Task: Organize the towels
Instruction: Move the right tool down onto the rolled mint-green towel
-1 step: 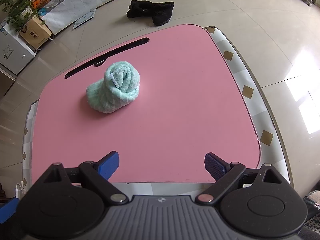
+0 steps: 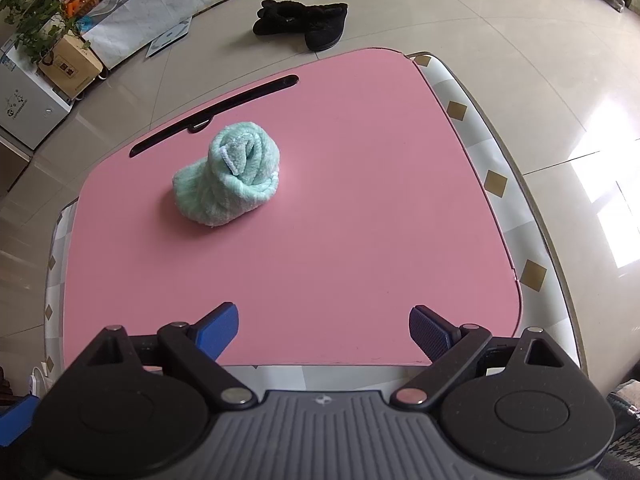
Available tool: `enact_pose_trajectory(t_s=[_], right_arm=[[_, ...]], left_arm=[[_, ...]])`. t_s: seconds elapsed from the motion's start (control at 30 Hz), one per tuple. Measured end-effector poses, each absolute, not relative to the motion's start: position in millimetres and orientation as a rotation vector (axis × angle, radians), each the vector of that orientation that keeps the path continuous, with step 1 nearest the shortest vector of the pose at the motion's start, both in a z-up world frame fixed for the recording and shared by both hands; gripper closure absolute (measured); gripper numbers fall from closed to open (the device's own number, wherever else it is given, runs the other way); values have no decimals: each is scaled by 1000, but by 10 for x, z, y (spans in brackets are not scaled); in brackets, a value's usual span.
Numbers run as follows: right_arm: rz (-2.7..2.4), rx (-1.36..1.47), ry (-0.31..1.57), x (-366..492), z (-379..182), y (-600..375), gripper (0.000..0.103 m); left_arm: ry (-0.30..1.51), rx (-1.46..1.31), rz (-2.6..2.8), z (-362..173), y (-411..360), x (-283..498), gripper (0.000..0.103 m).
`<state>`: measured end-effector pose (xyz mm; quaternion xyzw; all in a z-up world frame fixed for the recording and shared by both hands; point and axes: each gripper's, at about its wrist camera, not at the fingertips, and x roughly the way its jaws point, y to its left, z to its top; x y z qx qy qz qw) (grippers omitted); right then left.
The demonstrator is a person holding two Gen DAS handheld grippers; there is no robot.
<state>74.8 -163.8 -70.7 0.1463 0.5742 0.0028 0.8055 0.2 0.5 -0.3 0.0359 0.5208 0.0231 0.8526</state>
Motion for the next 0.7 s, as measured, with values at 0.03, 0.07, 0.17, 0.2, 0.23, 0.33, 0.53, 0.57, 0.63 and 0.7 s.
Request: enact_pose_trajectory(t_s=[0.03, 0.07, 0.17, 0.2, 0.23, 0.33, 0.53, 0.57, 0.63, 0.7], right_arm=[[5, 311, 1229, 745, -709, -1635, 10], [4, 310, 1228, 742, -712, -1631, 10], [1, 304, 1226, 732, -719, -1619, 10], [0, 302, 1225, 729, -721, -1615, 10], [-1, 300, 1227, 731, -725, -1612, 10], [0, 289, 1242, 770, -733, -1597, 10], [-2, 240, 1246, 800, -715, -1526, 10], [1, 233, 1244, 801, -708, -1513, 10], [3, 219, 1244, 816, -720, -1481, 10], [10, 219, 1248, 829, -734, -1473, 10]], left_arm=[[1098, 74, 50, -5, 12, 4, 2], [1101, 73, 50, -7, 22, 7, 2], [1096, 86, 52, -48, 21, -29, 1], [1111, 81, 49, -59, 39, 0, 1], [1126, 79, 47, -77, 46, 32, 1], [1156, 64, 50, -217, 91, 155, 1], [1183, 40, 57, -358, 205, 288, 1], [1185, 39, 58, -373, 216, 312, 1], [1193, 37, 56, -406, 239, 358, 1], [1204, 26, 53, -438, 272, 405, 1]])
